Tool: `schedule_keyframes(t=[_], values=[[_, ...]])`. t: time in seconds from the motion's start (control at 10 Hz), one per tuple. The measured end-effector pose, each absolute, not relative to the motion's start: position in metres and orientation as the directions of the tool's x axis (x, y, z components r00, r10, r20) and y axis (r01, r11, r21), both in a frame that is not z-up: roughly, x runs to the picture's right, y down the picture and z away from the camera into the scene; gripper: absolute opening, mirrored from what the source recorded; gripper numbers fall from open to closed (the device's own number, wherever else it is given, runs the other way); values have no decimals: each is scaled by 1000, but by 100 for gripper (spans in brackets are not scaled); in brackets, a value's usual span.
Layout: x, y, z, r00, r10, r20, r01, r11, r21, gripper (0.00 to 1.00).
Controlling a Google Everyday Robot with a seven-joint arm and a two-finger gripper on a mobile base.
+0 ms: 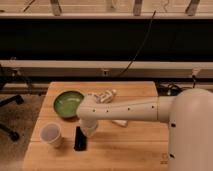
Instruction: Push the eraser across the table
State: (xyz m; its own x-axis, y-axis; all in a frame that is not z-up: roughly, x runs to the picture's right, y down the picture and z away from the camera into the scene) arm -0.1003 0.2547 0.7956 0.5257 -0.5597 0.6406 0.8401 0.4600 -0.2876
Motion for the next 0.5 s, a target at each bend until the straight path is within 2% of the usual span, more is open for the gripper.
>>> schedule_keyframes(t=[0.5], values=[[-103,247,799,507,-578,639,852,446,-273,0]])
